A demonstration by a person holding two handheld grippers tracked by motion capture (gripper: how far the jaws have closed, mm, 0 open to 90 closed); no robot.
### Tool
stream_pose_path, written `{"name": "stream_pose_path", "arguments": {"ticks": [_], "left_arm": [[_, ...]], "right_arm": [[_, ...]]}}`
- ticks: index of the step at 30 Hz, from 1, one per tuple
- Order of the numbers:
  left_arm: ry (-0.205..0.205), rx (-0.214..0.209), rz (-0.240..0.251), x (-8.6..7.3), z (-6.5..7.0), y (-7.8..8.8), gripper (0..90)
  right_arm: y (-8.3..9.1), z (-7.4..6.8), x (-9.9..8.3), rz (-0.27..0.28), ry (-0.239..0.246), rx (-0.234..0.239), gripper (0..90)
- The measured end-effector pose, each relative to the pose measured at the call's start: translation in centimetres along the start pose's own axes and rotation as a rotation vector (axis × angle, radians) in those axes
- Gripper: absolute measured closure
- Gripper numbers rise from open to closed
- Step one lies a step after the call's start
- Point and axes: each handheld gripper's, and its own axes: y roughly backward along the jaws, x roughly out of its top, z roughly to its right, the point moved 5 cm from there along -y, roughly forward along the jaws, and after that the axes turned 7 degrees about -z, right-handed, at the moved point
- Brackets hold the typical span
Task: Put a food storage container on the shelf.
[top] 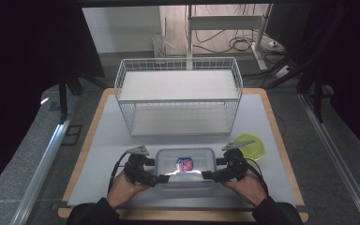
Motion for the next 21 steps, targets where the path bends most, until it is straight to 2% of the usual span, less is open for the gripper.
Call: {"name": "stream_pose_path", "arguments": {"ticks": [1,2,4,7,10,19,21], "left_arm": [[-0.009,0.009,-0.003,0.0,0.2,0.1,0.0],[-0.017,0.014,-0.004,0.0,0.2,0.1,0.6],[-0.03,0.03,-0.016,-0.1,0.6,0.3,1.6],[-0.045,0.044,0.001,-0.3,0.8,0.9,6.6],[-0.045,0.037,0.021,-0.7,1.0,1.3,14.7],[-0.017,0.012,0.049,-1.9,1.7,2.0,25.9],[0.023,-0.013,0.078,-2.0,1.6,2.4,31.2]], "right_arm": [[0.0,0.0,-0.1,-0.004,-0.008,0.005,7.8],[-0.1,0.0,-0.2,-0.016,-0.028,0.036,8.3],[-0.3,0.0,-0.3,-0.023,-0.042,0.047,7.9],[0.2,-0.4,-0.3,-0.018,-0.026,0.021,12.4],[1.0,-0.9,-0.3,-0.004,-0.001,-0.016,20.0],[2.2,-1.3,-1.3,0.026,-0.045,0.011,34.8],[2.4,-1.3,-1.5,0.03,-0.052,0.025,38.1]]}}
